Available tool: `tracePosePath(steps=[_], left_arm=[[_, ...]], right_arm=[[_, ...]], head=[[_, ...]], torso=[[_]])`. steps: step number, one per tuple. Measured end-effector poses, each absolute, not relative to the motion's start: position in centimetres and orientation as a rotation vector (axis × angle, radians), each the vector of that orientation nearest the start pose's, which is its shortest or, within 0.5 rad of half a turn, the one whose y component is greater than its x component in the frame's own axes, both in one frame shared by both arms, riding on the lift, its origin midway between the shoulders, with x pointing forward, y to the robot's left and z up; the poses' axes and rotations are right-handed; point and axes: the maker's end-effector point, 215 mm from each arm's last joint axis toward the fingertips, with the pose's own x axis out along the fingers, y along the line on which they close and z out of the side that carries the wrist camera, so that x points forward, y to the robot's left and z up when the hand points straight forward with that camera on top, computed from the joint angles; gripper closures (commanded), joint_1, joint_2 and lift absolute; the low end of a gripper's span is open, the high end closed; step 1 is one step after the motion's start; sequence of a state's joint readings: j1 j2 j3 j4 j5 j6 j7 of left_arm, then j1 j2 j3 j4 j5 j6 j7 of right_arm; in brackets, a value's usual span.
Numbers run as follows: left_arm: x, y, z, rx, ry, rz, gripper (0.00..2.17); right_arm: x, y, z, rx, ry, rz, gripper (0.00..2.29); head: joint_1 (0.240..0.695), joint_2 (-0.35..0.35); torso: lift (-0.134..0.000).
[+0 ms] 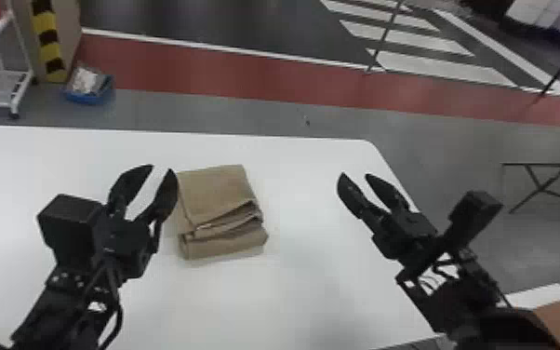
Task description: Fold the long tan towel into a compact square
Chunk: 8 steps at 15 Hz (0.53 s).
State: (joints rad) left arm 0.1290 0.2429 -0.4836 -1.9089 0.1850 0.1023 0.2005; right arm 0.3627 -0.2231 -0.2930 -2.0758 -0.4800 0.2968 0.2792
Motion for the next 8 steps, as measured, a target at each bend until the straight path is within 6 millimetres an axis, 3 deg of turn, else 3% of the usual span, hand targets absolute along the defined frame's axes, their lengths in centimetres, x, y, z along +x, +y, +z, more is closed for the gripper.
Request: tracePosePath(steps=[1,2,3,7,8], left_arm=[[50.0,4.4,-31.0,-0.029,0.004,-0.328,0.26],[50.1,4.8,-31.0,-0.027,0.004,-0.323,0.26],[50.2,5.1,-30.9,-0.025,0.003,-0.317,0.26],[50.9,7.0,-31.2,-0.017,0.007,-0.287,0.26],[50.9,7.2,-31.3,-0.017,0.009,-0.284,0.26]], right_arm=[[50.3,-31.9,-29.6,0.194,0.061,0.186,0.73],[52.0,-30.7,-30.3,0.204,0.066,0.206,1.63],[53.4,-29.2,-30.9,0.203,0.078,0.232,2.27],[58.2,-19.8,-33.3,0.143,0.128,0.337,2.25],[58.9,-18.3,-34.2,0.133,0.155,0.349,2.25]], head=[[0.695,-0.304],[0.695,-0.29],[0.695,-0.251],[0.695,-0.133],[0.695,-0.113]], torso=[[-0.124],[-0.124],[-0.124],[-0.124],[-0.124]])
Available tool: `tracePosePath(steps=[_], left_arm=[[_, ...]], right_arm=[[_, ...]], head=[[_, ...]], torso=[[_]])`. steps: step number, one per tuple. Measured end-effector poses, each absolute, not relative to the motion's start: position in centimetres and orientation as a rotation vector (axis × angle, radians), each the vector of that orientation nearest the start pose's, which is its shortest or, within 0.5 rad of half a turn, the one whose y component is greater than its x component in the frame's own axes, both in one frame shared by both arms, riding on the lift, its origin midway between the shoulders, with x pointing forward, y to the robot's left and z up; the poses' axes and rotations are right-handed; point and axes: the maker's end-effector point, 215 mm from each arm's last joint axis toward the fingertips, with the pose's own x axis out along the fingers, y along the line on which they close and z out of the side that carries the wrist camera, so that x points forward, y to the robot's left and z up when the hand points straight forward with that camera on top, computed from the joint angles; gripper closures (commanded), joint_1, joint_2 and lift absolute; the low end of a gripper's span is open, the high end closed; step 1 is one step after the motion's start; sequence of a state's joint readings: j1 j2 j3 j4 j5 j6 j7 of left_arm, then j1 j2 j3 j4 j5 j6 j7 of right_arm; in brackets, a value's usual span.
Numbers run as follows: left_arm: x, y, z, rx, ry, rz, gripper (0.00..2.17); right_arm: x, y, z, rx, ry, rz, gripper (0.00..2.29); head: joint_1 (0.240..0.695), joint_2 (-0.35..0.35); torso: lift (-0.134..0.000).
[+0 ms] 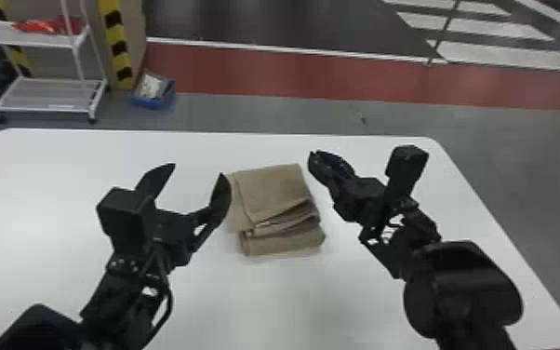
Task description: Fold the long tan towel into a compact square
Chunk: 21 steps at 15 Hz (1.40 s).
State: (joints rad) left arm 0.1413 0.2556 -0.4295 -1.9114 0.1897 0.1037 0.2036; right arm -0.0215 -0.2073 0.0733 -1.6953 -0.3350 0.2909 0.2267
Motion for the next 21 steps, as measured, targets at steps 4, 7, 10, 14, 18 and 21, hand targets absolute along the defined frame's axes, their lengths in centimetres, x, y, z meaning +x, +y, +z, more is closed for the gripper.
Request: tracePosePath(steps=[4,7,10,14,18,21], left_arm=[[50.9,7.9,-31.7,-0.014,0.015,-0.277,0.26],[51.2,8.0,-31.9,-0.016,0.017,-0.278,0.26],[51.4,8.1,-31.9,-0.018,0.017,-0.276,0.26],[51.4,8.1,-31.9,-0.021,0.016,-0.276,0.26],[51.4,7.7,-31.9,-0.023,0.016,-0.28,0.26],[51.5,7.7,-31.8,-0.024,0.014,-0.274,0.14]], right_arm=[[59.4,-14.8,-39.1,0.092,0.277,0.388,2.25],[58.6,-14.5,-41.5,0.078,0.325,0.391,2.25],[57.1,-14.5,-43.4,0.068,0.361,0.392,2.25],[54.9,-14.5,-45.0,0.067,0.402,0.391,2.25],[54.2,-14.5,-43.9,0.071,0.38,0.387,2.25],[54.4,-15.2,-42.6,0.075,0.356,0.364,1.44]], head=[[0.695,-0.072],[0.695,-0.065],[0.695,-0.065],[0.695,-0.067],[0.695,-0.07],[0.695,-0.077]], torso=[[-0.124],[-0.124],[-0.124],[-0.124],[-0.124],[-0.124]])
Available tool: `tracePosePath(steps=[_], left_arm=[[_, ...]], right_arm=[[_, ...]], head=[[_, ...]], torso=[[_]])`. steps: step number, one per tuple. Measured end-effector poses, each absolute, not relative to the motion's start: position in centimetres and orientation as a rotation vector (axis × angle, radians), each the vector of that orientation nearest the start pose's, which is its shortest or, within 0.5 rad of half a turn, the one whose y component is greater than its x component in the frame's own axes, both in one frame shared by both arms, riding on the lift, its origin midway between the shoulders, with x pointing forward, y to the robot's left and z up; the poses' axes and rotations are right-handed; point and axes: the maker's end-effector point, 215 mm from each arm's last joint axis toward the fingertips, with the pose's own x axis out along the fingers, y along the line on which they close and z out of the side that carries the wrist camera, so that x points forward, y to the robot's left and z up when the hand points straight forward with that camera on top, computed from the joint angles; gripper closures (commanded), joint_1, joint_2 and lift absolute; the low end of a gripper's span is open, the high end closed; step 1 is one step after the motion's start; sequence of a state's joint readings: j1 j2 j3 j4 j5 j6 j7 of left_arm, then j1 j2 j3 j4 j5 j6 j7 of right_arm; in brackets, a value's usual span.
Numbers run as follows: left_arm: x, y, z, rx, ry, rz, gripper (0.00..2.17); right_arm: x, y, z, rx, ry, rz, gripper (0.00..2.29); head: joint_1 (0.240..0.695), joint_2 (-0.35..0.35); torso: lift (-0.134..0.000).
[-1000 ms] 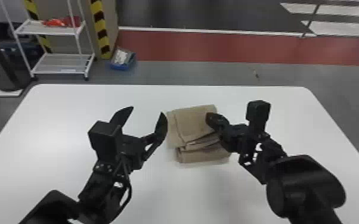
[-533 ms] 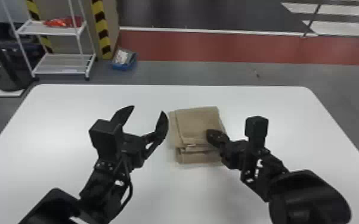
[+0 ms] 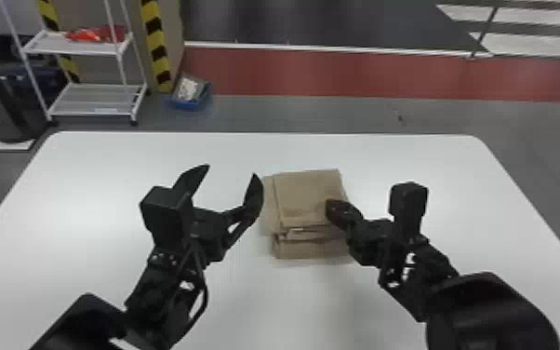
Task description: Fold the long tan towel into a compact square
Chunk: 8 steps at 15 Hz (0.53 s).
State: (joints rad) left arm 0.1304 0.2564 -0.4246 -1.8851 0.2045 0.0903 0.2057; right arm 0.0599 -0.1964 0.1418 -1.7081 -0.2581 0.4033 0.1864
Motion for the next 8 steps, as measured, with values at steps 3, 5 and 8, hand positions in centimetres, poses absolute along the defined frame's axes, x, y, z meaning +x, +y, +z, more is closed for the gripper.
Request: tracePosePath(steps=[3,5,8], left_arm=[[51.6,8.4,-31.1,-0.031,-0.006,-0.248,0.13],[52.0,9.1,-30.5,-0.031,-0.022,-0.236,0.13],[53.8,12.5,-29.5,-0.014,-0.043,-0.179,0.13]], right_arm=[[54.7,-16.7,-38.1,0.092,0.242,0.34,0.0],[54.9,-18.0,-34.9,0.095,0.163,0.329,0.05],[54.7,-20.4,-31.6,0.073,0.091,0.304,0.06]], head=[[0.695,-0.084],[0.695,-0.09],[0.693,-0.082]], torso=[[-0.124],[-0.124],[-0.124]])
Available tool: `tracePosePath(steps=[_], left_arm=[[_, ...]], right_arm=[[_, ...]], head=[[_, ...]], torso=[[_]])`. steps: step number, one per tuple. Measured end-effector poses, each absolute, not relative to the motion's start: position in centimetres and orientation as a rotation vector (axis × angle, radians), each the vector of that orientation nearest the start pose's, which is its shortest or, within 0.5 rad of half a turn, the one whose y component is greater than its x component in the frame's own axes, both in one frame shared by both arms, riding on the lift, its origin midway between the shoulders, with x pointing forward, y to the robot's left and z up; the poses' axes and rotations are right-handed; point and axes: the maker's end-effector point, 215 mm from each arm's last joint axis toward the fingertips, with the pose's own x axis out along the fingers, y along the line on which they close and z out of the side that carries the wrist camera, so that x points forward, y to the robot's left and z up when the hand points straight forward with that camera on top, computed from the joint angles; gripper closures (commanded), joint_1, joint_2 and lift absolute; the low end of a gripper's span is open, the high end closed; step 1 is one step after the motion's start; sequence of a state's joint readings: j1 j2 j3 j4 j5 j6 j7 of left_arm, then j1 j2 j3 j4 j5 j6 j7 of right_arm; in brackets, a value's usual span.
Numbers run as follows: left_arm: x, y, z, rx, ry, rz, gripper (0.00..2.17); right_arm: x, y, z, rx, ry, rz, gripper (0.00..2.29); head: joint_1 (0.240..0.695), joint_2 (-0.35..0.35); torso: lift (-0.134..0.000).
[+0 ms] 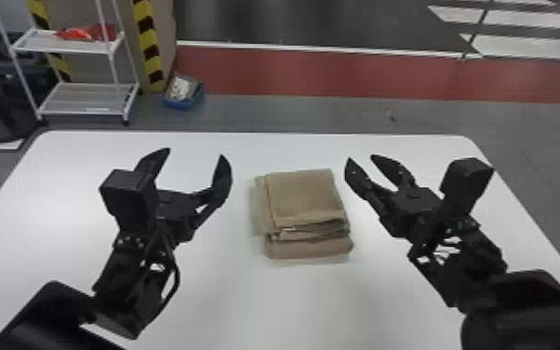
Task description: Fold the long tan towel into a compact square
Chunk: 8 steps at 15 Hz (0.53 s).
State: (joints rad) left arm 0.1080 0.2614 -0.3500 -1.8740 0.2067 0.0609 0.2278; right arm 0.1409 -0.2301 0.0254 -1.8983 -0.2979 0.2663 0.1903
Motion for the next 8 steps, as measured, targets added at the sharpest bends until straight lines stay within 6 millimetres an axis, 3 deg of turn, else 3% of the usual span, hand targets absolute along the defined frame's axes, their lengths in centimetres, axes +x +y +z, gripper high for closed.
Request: tracePosePath(steps=[3,8], left_arm=[[55.2,16.9,-29.0,-0.002,-0.055,-0.091,0.13],[55.6,22.2,-30.4,-0.005,-0.052,0.025,0.13]], right_arm=[[54.4,-23.4,-29.9,0.056,0.035,0.257,0.07],[52.9,-30.4,-29.9,0.065,0.02,0.143,0.07]], head=[[0.673,-0.067],[0.684,-0.083]], torso=[[-0.124],[-0.124]])
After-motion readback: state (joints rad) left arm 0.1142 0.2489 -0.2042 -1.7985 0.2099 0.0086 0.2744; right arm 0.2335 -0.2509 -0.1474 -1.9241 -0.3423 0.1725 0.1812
